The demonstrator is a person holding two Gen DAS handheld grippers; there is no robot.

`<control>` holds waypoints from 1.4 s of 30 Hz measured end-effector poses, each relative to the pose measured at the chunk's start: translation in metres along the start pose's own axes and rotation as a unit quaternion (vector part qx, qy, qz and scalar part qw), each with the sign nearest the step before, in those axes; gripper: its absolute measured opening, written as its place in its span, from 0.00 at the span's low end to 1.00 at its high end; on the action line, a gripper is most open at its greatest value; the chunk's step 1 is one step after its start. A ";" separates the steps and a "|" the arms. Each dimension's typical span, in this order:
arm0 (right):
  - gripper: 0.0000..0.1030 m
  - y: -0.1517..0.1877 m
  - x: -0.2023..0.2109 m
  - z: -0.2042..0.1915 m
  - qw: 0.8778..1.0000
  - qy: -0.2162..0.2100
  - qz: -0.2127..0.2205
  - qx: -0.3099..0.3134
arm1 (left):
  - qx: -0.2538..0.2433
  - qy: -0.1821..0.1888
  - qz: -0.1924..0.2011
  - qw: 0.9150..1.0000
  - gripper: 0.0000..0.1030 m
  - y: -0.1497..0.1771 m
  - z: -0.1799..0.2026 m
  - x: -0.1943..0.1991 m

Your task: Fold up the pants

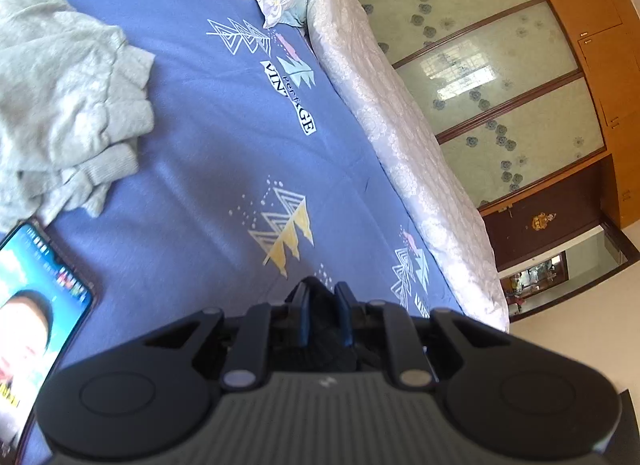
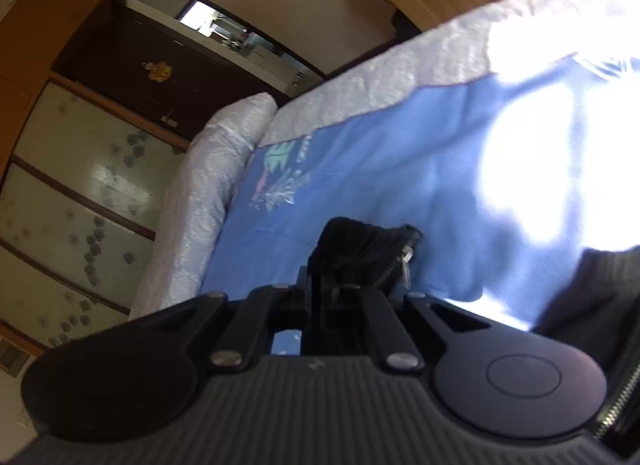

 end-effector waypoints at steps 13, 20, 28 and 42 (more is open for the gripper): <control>0.35 -0.020 -0.180 -0.088 1.000 0.009 -0.021 0.015 | 0.030 -0.072 0.093 0.993 0.17 -0.063 0.008 -0.121; 0.48 -0.006 -0.164 -0.041 0.996 0.038 -0.030 0.072 | 0.073 -0.090 0.062 0.991 0.25 -0.052 -0.027 -0.134; 0.39 0.029 -0.189 0.003 0.995 0.042 -0.090 0.001 | -0.027 -0.044 -0.015 0.999 0.31 0.000 0.003 -0.086; 0.05 0.005 -0.175 -0.022 0.995 0.072 -0.003 0.073 | -0.135 -0.113 -0.114 0.978 0.35 0.076 0.012 -0.112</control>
Point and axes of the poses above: each gripper's, at about its wrist camera, not at the fingertips, and x roughly against the way its jaws point, z to its right, y to its underside, the point moved 3 cm from there along -x, roughly the way its jaws point, and after that the axes turned 9 degrees about x, right-handed, at the moved point
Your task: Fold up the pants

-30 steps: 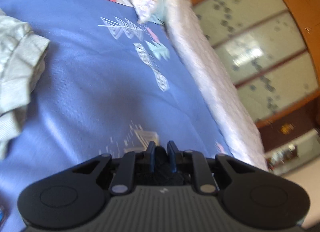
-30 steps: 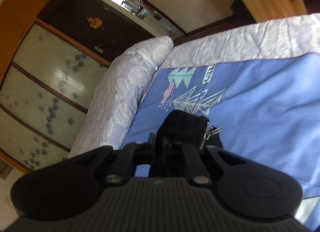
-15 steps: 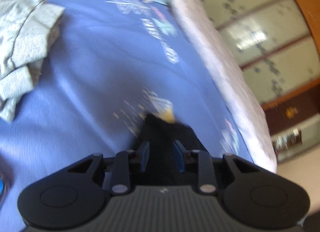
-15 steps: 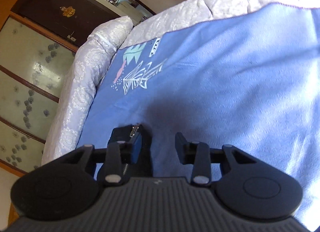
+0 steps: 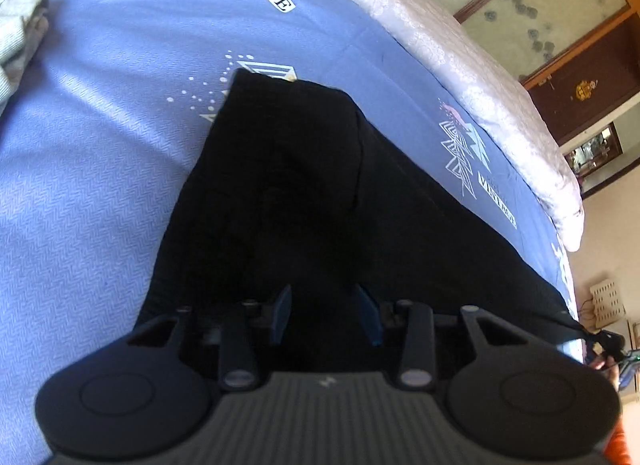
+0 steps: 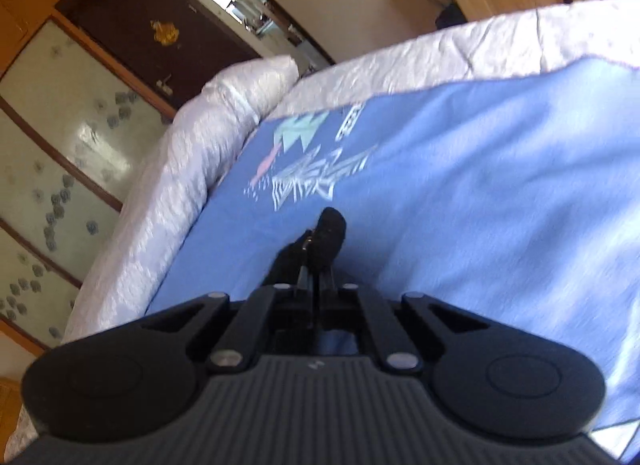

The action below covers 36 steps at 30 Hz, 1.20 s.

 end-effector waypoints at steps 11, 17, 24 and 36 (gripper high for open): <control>0.13 0.021 0.082 0.048 0.993 -0.028 -0.082 -0.084 | 0.000 0.026 0.013 1.000 0.43 0.017 -0.008 0.079; 0.18 0.039 0.195 0.071 0.985 -0.119 -0.117 -0.038 | 0.041 0.033 0.032 0.998 0.58 0.044 -0.035 0.139; 0.21 0.082 0.282 0.111 0.983 -0.095 -0.149 0.054 | 0.109 0.050 -0.009 0.993 0.91 0.079 -0.055 0.138; 0.28 0.099 0.313 0.186 0.990 -0.038 -0.123 -0.052 | 0.217 0.047 -0.033 0.974 0.16 0.060 -0.082 0.072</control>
Point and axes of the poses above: each gripper's, at about its wrist camera, not at the fingertips, and x roughly against the way its jaws point, z to its right, y to its underside, the point moved 3 cm from there along -x, roughly the way its jaws point, and after that the axes turned 9 degrees about x, right-handed, at the moved point
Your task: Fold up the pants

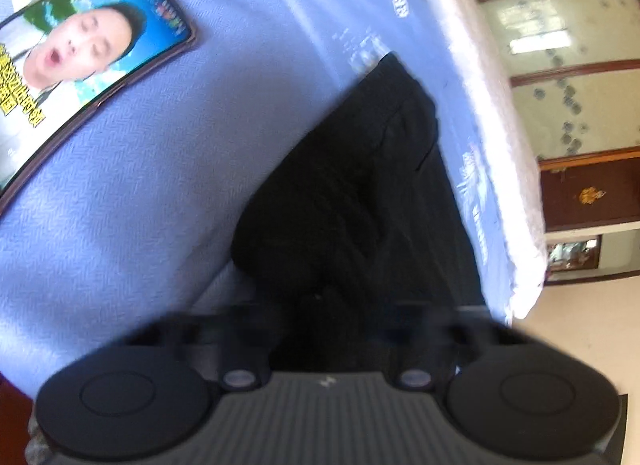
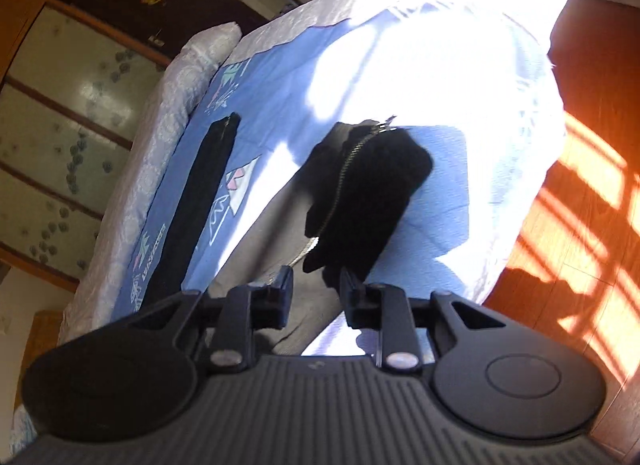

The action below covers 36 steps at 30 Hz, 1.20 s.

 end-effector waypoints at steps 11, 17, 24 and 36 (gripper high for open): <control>0.34 0.002 -0.021 0.024 0.999 0.016 -0.005 -0.034 | 0.019 -0.009 0.030 0.999 0.11 0.006 -0.025 0.066; 0.06 -0.001 -0.015 0.039 0.997 -0.016 0.014 -0.068 | 0.000 -0.009 0.035 0.999 0.11 0.001 -0.009 0.068; 0.05 -0.043 -0.009 -0.017 0.996 -0.054 0.075 -0.014 | 0.001 0.037 0.048 0.998 0.11 -0.011 0.020 0.074; 0.05 -0.133 -0.137 -0.154 0.990 -0.089 0.102 0.043 | -0.026 0.073 0.072 0.994 0.11 -0.085 0.128 0.011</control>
Point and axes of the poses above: each gripper's, at about its wrist camera, not at the fingertips, and x roughly against the way its jaws point, z to its right, y to its underside, the point moved 3 cm from there along -x, roughly the way its jaws point, and after that the axes turned 9 degrees about x, right-handed, at the moved point
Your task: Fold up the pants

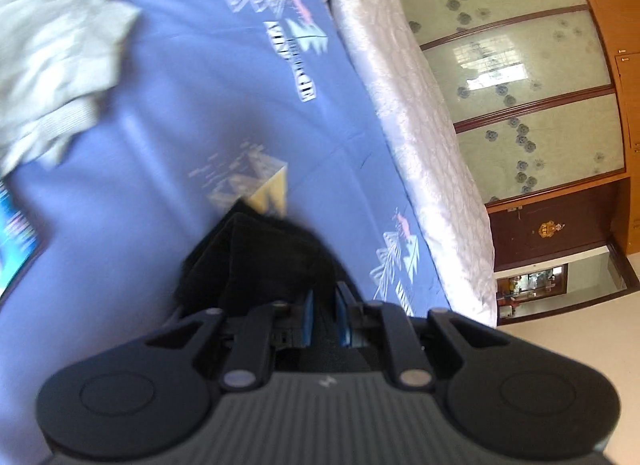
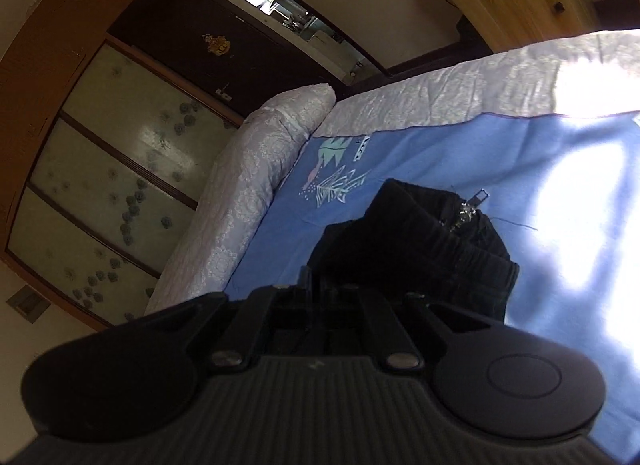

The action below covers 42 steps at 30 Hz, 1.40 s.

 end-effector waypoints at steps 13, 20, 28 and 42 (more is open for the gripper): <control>0.05 0.010 -0.234 -0.053 0.995 0.078 -0.044 0.050 | 0.011 -0.080 0.002 0.997 0.12 -0.060 0.008 -0.164; 0.34 0.030 -0.279 -0.034 0.994 0.081 -0.077 0.022 | 0.017 -0.088 0.018 0.996 0.28 -0.071 -0.006 -0.201; 0.37 0.000 -0.174 0.025 0.998 0.051 -0.024 -0.024 | -0.062 -0.061 0.022 0.996 0.62 -0.046 0.013 -0.105; 0.39 0.029 -0.165 0.069 0.993 0.023 -0.078 -0.083 | 0.006 -0.024 -0.060 0.998 0.88 0.048 -0.069 -0.066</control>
Point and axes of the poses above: each gripper's, at about its wrist camera, not at the fingertips, and x roughly against the way its jaws point, z to its right, y to its underside, the point moved 3 cm from there along -x, roughly the way its jaws point, and after that the axes turned 9 degrees about x, right-handed, at the moved point
